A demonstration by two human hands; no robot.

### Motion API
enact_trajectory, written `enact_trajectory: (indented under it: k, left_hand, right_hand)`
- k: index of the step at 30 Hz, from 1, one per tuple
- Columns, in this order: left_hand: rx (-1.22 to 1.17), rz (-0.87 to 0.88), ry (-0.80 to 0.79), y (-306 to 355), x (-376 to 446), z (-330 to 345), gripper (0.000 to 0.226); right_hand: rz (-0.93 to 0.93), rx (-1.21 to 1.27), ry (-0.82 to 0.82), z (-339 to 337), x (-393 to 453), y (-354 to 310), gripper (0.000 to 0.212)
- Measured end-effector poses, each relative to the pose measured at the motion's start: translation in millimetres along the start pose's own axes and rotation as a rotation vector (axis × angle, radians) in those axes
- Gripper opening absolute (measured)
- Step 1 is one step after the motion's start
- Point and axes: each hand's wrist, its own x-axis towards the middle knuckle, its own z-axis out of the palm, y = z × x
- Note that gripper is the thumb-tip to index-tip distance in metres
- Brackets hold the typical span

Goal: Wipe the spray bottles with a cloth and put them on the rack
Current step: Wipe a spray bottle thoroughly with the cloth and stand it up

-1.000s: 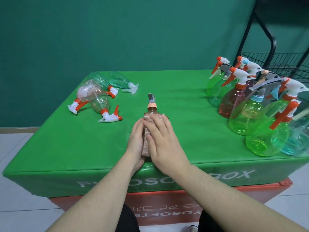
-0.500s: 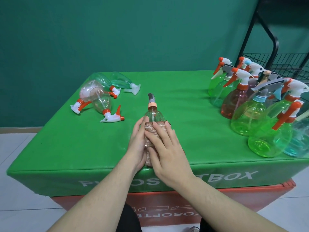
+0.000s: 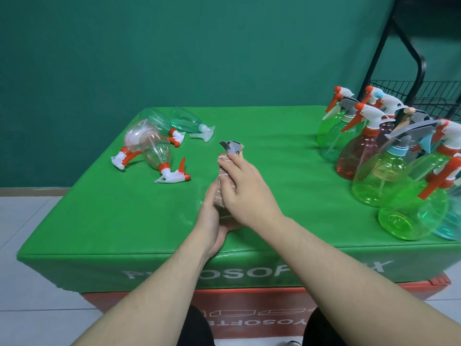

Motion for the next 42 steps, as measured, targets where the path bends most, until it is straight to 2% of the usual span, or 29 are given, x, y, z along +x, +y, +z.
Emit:
enact_trajectory:
  k: [5,11,17,22,26,31,33,38,42]
  left_hand:
    - [-0.006,0.016,0.041,-0.4,0.9,-0.2,0.038]
    - [-0.003,0.056,0.049,-5.2,3.8,-4.3,0.048]
    - [-0.024,0.095,0.063,-7.6,8.0,-5.5,0.077]
    - [-0.055,0.055,0.058,-9.6,11.7,-9.1,0.092]
    - [-0.012,0.113,0.101,-7.6,6.5,-4.4,0.069]
    - [0.011,0.081,0.037,-6.4,4.9,-7.1,0.066]
    - [0.027,0.062,0.001,-6.4,5.8,-6.7,0.067]
    - [0.012,0.013,-0.020,-1.3,1.5,-1.9,0.047]
    - [-0.023,-0.031,-0.002,1.9,-1.0,-1.7,0.042]
  right_hand:
    - [0.078,0.063,0.003,1.0,2.5,-0.8,0.043]
    - [-0.035,-0.020,0.097,11.0,-19.4,9.1,0.046]
    - [-0.140,-0.116,0.058,15.6,-44.3,22.5,0.050]
    - [-0.186,-0.101,0.054,21.6,-67.7,27.9,0.048]
    - [-0.204,-0.089,0.061,22.2,-80.4,33.3,0.049]
    - [-0.205,-0.116,0.064,17.8,-76.2,32.3,0.051]
    - [-0.169,-0.087,0.068,15.9,-66.9,29.7,0.051]
    - [-0.115,-0.040,0.075,7.1,-30.9,20.5,0.053]
    - [0.043,0.117,0.005,-1.1,-2.8,12.6,0.052]
